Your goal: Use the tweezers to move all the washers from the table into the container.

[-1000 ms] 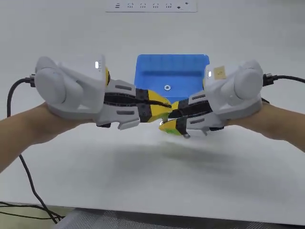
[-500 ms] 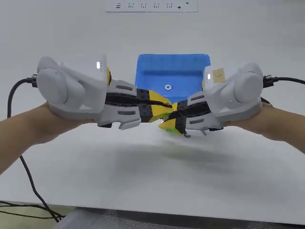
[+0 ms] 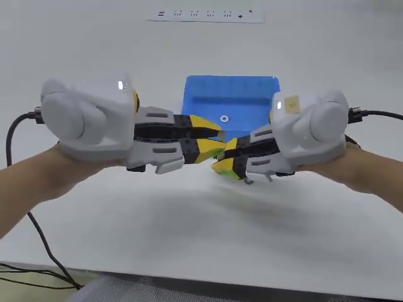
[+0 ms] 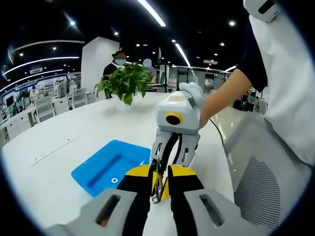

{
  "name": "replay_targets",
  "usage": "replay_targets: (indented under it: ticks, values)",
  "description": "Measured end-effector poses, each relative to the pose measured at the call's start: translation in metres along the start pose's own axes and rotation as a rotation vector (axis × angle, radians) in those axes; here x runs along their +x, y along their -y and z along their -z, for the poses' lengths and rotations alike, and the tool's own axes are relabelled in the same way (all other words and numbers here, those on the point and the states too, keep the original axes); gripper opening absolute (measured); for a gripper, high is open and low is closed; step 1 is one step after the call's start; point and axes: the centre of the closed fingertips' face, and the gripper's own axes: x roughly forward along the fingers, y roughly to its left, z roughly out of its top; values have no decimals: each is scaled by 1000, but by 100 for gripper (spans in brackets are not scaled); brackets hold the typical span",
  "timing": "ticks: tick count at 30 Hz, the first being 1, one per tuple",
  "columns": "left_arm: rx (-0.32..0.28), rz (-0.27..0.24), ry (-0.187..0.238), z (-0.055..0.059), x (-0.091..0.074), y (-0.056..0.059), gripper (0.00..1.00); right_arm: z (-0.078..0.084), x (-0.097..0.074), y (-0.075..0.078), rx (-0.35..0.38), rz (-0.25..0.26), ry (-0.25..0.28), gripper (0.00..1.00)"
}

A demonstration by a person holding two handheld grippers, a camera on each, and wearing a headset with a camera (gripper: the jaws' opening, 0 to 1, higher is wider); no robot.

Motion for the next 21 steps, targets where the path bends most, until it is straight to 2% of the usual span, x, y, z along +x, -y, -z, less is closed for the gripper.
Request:
replay_targets:
  ticks: [5,13,16,18,21]
  values:
    - [-13,-26,5,-1,-10,2,25,-14,-10,-1,-4,16,22,10]
    - [-34,-109,7,1,-29,-1,46,-29,-25,-4,-28,32,25,10]
    - [-50,-131,22,-2,-34,-2,53,-35,-31,-8,-45,32,22,9]
    - [-30,-149,47,-7,-38,-2,55,-40,-35,-10,-67,28,14,9]
    - [-50,-160,72,-11,-44,0,59,-48,-41,-12,-96,23,11,10]
